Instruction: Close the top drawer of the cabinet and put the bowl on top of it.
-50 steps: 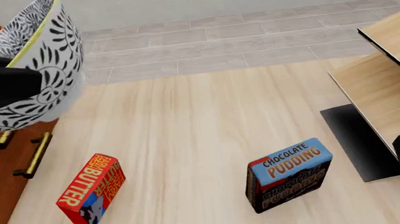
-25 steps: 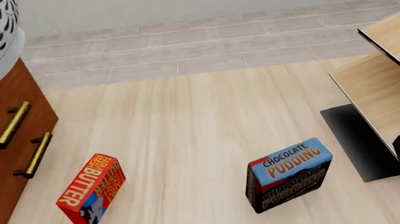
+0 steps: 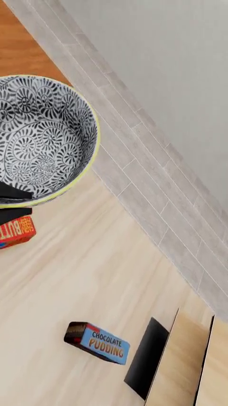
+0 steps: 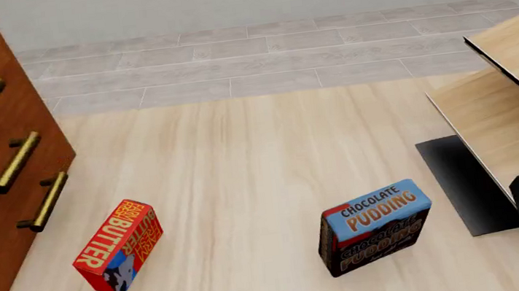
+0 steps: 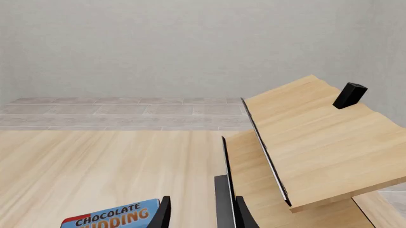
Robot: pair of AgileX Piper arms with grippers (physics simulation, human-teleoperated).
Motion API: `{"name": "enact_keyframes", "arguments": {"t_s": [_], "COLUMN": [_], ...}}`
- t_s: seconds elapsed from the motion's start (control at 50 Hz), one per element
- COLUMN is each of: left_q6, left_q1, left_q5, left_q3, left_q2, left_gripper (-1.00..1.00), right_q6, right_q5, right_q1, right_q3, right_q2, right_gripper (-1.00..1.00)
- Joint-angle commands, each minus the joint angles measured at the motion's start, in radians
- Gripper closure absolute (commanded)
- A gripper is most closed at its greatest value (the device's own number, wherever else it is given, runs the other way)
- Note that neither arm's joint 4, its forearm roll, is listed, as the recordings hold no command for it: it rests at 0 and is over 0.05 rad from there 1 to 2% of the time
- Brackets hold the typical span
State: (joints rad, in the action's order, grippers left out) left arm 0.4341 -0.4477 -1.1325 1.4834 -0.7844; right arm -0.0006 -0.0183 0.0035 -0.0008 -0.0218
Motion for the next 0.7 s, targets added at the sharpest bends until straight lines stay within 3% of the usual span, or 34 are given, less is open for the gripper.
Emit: {"name": "enact_keyframes", "arguments": {"t_s": [0.02,0.32,0.7], "left_q6": [0.002,-0.038,-0.025], "left_q1": [0.071,0.188,0.3], "left_q5": [-0.024,0.045,0.133], "left_q3": [0.055,-0.015,-0.119], "left_q2": [-0.017,-0.041,-0.053], "left_gripper": [1.0,1.0,1.0], "right_q6": [0.001,0.0,0.0], "right_q5": [0.004,0.004,0.003], "right_q1": [-0.001,-0.001,-0.001], "right_q3": [0.0,0.0,0.0], "right_q2": [0.004,0.004,0.004], "right_gripper": [-1.0,-1.0,-1.0]}}
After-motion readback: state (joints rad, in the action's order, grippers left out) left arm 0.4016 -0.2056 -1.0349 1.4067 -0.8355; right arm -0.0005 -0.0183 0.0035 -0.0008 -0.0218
